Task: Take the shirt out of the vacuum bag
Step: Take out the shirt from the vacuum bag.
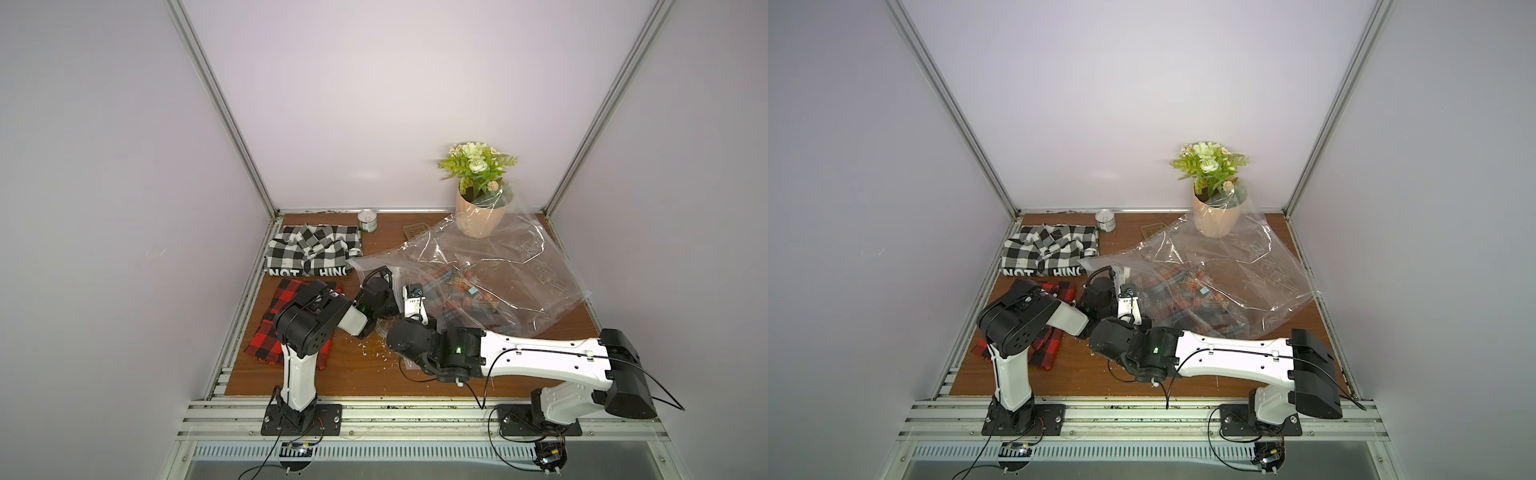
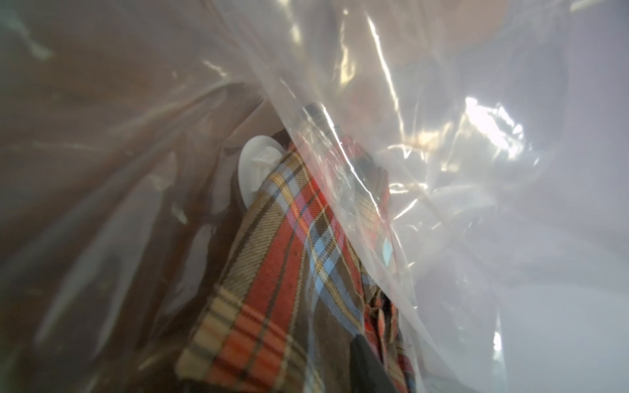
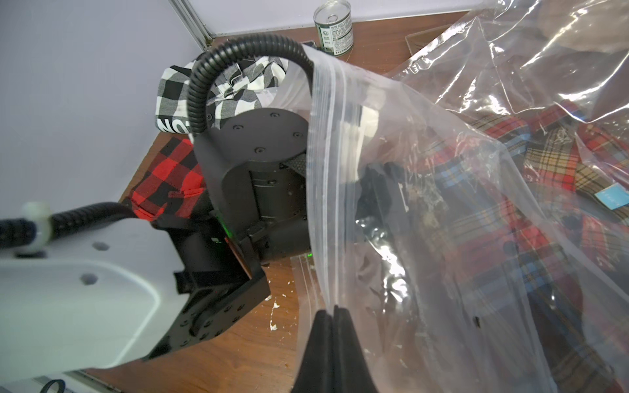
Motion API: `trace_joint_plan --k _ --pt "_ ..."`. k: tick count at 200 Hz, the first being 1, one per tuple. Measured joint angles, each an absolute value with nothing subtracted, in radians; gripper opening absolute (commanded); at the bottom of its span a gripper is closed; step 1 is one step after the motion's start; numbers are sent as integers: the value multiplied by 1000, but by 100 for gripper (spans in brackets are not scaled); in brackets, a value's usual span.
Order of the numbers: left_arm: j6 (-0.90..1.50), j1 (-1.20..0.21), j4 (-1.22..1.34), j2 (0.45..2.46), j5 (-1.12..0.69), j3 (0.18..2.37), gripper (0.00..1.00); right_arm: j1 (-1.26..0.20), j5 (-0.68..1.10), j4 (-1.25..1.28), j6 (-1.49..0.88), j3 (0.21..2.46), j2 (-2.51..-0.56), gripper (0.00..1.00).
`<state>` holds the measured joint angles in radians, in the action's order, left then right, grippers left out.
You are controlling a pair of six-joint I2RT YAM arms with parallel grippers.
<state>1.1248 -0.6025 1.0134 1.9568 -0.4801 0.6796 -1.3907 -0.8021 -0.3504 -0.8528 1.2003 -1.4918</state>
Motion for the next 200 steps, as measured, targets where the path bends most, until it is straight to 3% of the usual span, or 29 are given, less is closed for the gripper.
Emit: trace_joint_plan --k 32,84,100,117,150,160,200 --pt "1116 -604 1013 1975 -493 704 6 -1386 -780 -335 -854 1173 -1479 0" --pt "1097 -604 1000 1974 -494 704 2 -1327 -681 -254 -865 1079 -1407 1" --pt "1092 -603 994 1970 -498 704 1 -1306 -662 -245 -868 1064 -1391 22" --pt "1090 -603 989 1960 -506 698 1 -1286 -646 -229 -863 1047 -1373 54" --pt "1087 -596 987 1924 -524 667 1 -1213 -597 -197 -846 962 -1286 95" --pt "1087 -591 987 1917 -530 658 1 -1184 -572 -191 -836 940 -1261 99" --pt "1084 -574 986 1901 -551 626 1 -1076 -484 -183 -798 912 -1186 99"
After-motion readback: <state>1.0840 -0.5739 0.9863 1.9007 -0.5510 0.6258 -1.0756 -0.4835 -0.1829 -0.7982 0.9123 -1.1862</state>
